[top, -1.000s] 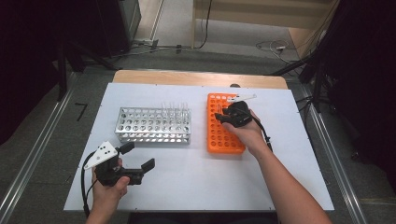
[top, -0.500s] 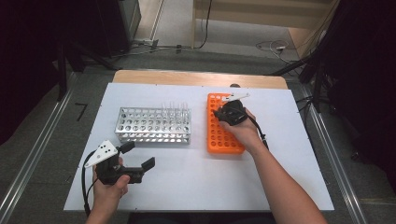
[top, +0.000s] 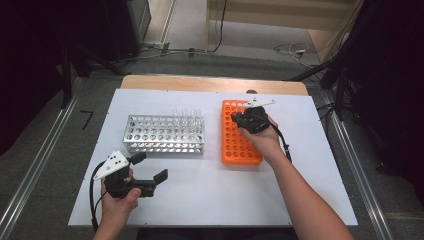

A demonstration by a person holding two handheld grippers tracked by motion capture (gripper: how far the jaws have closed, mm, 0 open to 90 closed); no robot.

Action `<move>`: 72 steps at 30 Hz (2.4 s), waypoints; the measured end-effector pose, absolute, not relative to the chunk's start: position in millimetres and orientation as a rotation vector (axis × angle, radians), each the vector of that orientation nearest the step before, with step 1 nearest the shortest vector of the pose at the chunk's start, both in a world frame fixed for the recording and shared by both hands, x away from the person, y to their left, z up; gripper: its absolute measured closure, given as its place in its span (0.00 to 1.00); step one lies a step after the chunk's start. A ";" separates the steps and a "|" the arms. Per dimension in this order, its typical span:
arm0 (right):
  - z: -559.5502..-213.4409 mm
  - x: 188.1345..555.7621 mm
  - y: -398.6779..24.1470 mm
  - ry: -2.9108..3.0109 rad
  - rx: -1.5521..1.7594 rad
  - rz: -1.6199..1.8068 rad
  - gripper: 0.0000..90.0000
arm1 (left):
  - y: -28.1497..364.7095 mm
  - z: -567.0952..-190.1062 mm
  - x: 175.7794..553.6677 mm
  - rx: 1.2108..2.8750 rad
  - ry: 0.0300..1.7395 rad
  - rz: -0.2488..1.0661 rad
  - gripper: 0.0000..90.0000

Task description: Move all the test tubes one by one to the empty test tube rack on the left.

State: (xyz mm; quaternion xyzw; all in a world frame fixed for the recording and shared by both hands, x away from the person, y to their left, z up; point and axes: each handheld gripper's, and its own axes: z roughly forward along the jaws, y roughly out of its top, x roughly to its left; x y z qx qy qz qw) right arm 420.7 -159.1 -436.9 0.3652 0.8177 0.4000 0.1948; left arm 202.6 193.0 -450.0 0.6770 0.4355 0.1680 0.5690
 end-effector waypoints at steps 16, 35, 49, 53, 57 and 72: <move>-410.8 367.6 -175.0 2.268 0.965 1.242 0.82 | 173.9 -447.0 207.8 1.620 0.991 0.388 0.00; -409.5 286.0 -182.3 2.325 0.881 1.311 0.82 | 137.7 -427.2 211.6 1.660 0.902 0.355 0.03; -422.8 253.2 -174.9 2.404 0.793 1.289 0.82 | 102.3 -415.7 222.6 1.707 0.832 0.308 0.09; -428.7 248.7 -168.6 2.422 0.766 1.258 0.82 | 93.8 -416.6 221.1 1.727 0.807 0.292 0.14; -433.0 245.3 -161.2 2.436 0.729 1.229 0.82 | 84.8 -417.9 218.9 1.755 0.800 0.275 0.21; -441.3 235.1 -140.9 2.497 0.656 1.184 0.82 | 57.1 -420.9 214.2 1.845 0.732 0.237 0.65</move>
